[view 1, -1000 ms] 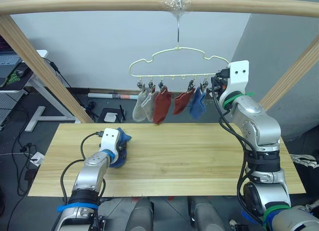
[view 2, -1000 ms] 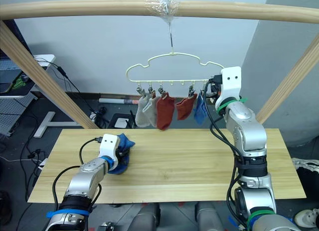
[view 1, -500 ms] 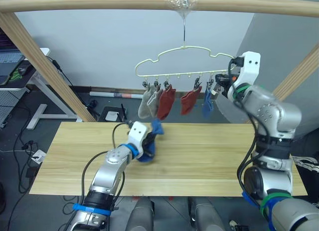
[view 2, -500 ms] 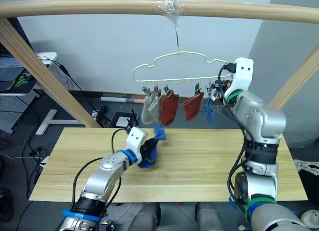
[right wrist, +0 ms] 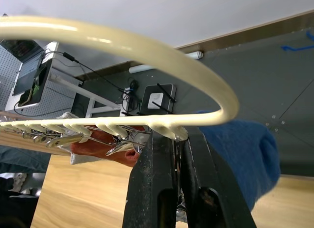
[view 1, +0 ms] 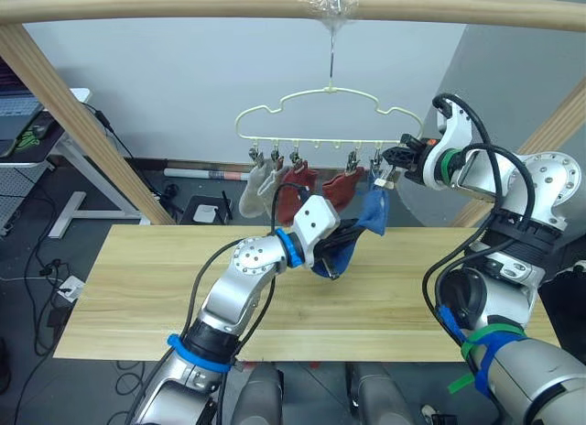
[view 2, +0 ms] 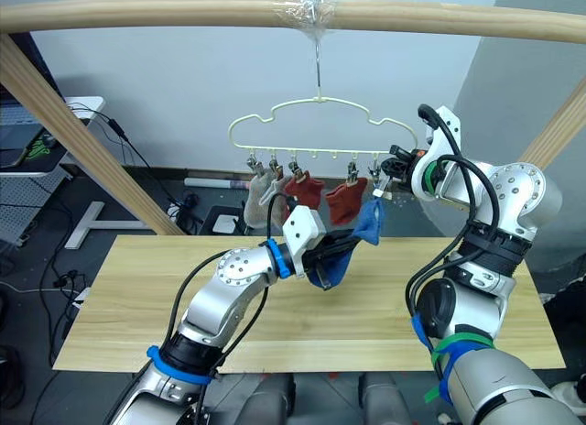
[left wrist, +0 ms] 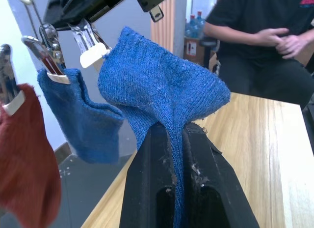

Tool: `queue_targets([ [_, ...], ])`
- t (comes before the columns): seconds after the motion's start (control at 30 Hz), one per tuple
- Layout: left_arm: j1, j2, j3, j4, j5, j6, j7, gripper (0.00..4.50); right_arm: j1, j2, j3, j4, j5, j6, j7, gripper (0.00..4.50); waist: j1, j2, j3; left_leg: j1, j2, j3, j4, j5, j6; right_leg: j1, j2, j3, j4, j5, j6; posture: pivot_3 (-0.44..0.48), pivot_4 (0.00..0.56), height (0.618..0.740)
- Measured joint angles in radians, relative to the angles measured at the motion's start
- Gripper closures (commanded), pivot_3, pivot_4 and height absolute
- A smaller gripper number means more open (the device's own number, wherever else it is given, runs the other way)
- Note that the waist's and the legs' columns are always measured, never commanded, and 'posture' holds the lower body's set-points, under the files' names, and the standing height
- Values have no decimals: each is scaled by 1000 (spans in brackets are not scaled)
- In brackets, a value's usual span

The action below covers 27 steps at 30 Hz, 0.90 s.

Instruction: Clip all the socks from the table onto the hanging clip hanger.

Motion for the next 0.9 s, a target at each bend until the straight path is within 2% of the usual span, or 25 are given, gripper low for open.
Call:
queue_targets([
  [0.2,-30,-45,-4,116,2,-10,1,4489,0,17,-6,-24,22,4,-32,4500,-17,0,0,0,0,0,-1,0,0,0,0,0,0,0,-1,2,214,740],
  [0.8,-124,-85,33,229,47,-74,83,4489,27,14,5,-44,110,3,-93,4500,-19,0,0,0,0,0,-1,0,0,-1,0,0,0,0,0,2,214,740],
  [0.9,-124,-87,33,229,50,-74,82,4500,27,15,-6,-44,125,4,-100,3653,-19,0,0,0,0,0,-1,0,0,-1,0,0,0,0,0,1,214,740],
])
